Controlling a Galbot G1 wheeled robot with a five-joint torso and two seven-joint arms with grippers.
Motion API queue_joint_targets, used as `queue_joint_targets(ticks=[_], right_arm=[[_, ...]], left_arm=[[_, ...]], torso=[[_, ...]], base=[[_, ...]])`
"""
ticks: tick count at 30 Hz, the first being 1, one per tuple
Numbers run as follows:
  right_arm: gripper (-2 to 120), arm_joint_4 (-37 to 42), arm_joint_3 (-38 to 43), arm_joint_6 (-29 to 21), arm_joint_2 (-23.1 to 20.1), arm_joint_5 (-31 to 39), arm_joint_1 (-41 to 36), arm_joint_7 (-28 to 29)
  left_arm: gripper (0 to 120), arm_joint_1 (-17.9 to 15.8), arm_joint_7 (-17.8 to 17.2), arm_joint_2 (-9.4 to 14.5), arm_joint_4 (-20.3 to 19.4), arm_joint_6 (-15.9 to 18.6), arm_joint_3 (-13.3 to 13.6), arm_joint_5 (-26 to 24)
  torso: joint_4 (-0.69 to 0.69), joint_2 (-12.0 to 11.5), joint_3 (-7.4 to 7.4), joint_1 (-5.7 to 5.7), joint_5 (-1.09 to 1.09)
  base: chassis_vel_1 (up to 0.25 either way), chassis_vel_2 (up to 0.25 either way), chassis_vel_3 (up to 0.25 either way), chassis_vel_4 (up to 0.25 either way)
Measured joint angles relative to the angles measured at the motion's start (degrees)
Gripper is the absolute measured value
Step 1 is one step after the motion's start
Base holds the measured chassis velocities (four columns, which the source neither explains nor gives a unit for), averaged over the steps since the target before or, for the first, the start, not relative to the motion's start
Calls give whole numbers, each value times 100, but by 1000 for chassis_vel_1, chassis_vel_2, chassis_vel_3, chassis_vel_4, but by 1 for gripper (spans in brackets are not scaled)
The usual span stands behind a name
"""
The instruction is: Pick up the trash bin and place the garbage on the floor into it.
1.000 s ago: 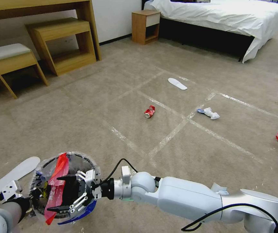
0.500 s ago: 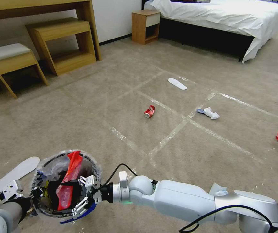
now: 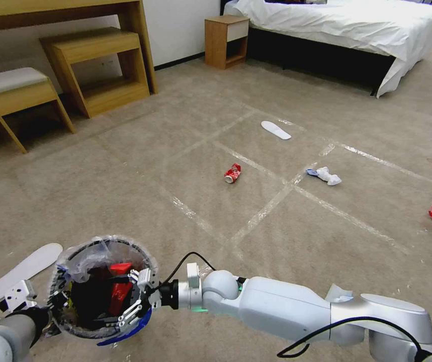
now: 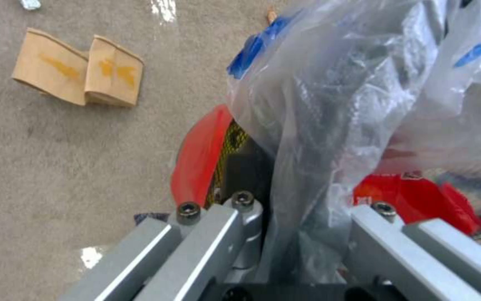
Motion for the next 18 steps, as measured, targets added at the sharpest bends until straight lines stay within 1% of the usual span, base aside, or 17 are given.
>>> queue_joint_targets(ticks=[10,12,18], right_arm=[[100,291,-59,-31,-198,73,155,28],[100,493,-44,-51,-285,139,211,-51],[100,784,4,-98,-432,256,321,-167]], left_arm=[[0,-5,10,46,35,2,-21,-14],[0,-21,10,56,57,2,-25,-15],[0,-77,-4,56,110,2,-16,-18]], torso=[[0,0,0,0,0],[0,0,0,0,0],[0,0,0,0,-1]], base=[[0,0,0,0],[0,0,0,0],[0,0,0,0]])
